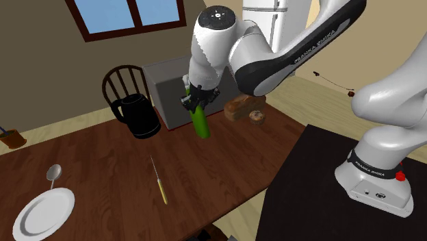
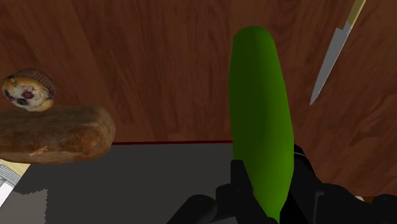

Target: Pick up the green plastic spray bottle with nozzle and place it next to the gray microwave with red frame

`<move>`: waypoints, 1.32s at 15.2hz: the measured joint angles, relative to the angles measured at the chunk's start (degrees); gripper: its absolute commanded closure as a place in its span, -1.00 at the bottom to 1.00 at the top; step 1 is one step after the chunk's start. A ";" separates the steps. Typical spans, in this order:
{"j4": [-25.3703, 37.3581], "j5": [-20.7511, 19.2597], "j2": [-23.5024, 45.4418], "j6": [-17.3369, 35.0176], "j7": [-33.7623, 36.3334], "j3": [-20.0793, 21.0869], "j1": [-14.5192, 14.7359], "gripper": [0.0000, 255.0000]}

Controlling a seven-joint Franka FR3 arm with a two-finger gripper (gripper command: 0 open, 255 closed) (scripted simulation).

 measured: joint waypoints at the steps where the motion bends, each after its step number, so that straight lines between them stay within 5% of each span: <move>1: 0.57 -0.41 0.72 -1.05 0.06 0.28 0.09 1.00; 10: 4.65 -4.89 8.05 -10.33 0.66 4.65 -0.97 1.00; 20: 10.45 -4.76 11.09 -18.11 -1.84 7.84 -1.38 1.00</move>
